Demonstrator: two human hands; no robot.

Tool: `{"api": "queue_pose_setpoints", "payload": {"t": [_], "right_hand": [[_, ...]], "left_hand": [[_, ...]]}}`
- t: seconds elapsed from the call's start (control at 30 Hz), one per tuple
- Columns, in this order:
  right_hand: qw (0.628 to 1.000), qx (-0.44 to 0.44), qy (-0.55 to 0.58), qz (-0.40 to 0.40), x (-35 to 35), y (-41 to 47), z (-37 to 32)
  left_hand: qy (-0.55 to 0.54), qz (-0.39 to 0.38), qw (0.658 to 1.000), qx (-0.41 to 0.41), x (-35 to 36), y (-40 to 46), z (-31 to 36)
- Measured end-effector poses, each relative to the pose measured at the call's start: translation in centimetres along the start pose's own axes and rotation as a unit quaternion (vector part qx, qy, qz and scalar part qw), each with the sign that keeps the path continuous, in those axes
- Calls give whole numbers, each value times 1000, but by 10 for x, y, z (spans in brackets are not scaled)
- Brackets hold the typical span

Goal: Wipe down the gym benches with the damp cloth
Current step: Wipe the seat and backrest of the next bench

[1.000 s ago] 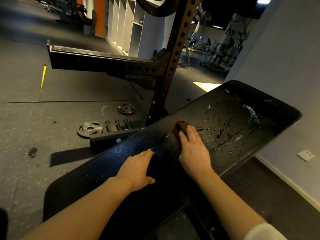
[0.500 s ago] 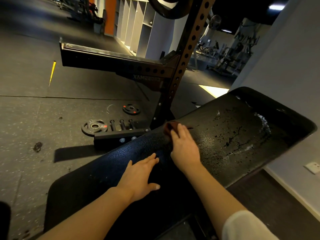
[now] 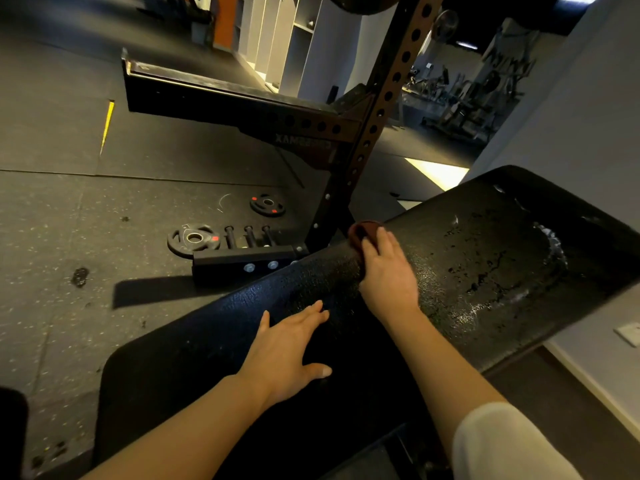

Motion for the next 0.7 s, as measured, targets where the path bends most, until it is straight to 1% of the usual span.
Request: {"api": "queue_pose_setpoints", "payload": {"t": [0.1, 0.17, 0.2, 0.23, 0.3, 0.33, 0.37, 0.47, 0.57, 0.7], "right_hand": [[993, -106, -4, -52, 21, -22, -36], [989, -131, -21, -71, 16, -15, -31], [991, -117, -23, -65, 9, -5, -22], [995, -82, -23, -50, 2, 6, -8], [1000, -1, -12, -18, -9, 19, 15], [1000, 13, -8, -15, -8, 19, 13], [1000, 6, -6, -21, -4, 15, 3], [996, -76, 3, -49, 22, -14, -46], [993, -105, 21, -40, 39, -38, -80], [992, -121, 20, -37, 54, -58, -106]], "left_hand": [[14, 4, 1000, 5, 2, -1, 2], [28, 6, 999, 16, 3, -4, 4], [32, 11, 999, 23, 2, -7, 5], [33, 22, 999, 30, 1, -11, 5], [31, 61, 997, 31, -4, -21, -1], [27, 85, 996, 22, -7, -29, -7], [22, 110, 994, 7, -10, -37, -14], [2, 169, 984, -62, -10, -68, -44], [1, 174, 973, -154, -2, -105, -78], [-24, 200, 945, -257, 5, -151, -116]]}}
Point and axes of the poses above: each hand's wrist, its own y-axis towards the middle knuckle, its own x-axis out of the palm, z = x × y, the point moved 8 cm from there along y, towards the middle knuckle, and after that the axes turned 14 degrees about x, right-handed, at the moved point
